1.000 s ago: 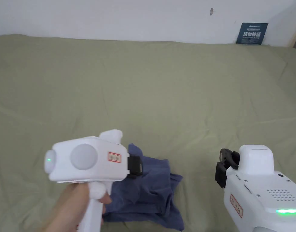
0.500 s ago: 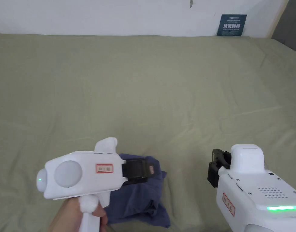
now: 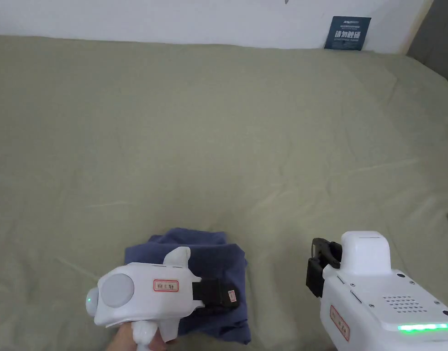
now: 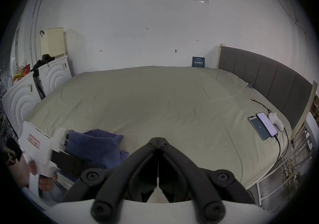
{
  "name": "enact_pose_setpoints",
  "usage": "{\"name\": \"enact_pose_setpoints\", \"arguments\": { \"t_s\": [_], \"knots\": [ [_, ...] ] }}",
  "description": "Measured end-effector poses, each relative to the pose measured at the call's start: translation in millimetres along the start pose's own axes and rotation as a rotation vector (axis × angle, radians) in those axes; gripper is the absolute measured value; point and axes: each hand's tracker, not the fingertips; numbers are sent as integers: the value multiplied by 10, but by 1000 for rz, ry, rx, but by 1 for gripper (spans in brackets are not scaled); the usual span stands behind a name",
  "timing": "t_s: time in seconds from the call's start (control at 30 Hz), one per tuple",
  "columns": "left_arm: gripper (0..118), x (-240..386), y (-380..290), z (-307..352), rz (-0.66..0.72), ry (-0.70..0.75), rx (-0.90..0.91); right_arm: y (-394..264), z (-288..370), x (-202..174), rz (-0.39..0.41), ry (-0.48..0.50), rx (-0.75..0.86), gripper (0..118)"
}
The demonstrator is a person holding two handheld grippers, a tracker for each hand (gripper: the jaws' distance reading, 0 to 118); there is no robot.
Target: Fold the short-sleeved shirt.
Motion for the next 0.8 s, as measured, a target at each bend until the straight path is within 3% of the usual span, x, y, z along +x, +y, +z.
{"name": "enact_pose_setpoints", "arguments": {
  "t_s": [0.13, 0.2, 0.3, 0.43, 0.53, 0.7, 0.8],
  "knots": [
    [0, 100, 24, 114, -13, 14, -2, -37, -51, 17, -13, 44, -39, 0],
    [0, 156, 33, 273, -32, 27, 16, -34, -103, -24, -24, 127, -66, 0],
    [0, 205, 68, 633, -44, 17, 79, -1, -267, -94, -121, 340, -149, 0],
    [0, 146, 125, 1153, -62, 78, 168, -58, -737, -209, -323, 717, -330, 0],
    [0, -2, 156, 1438, -53, 129, 204, -162, -1110, -307, -374, 887, -426, 0],
    [0, -301, 182, 1711, -28, 196, 222, -417, -1675, -289, -549, 980, -597, 0],
    [0, -419, 177, 1780, -5, 210, 216, -631, -1928, -232, -610, 1006, -700, 0]
  ]
}}
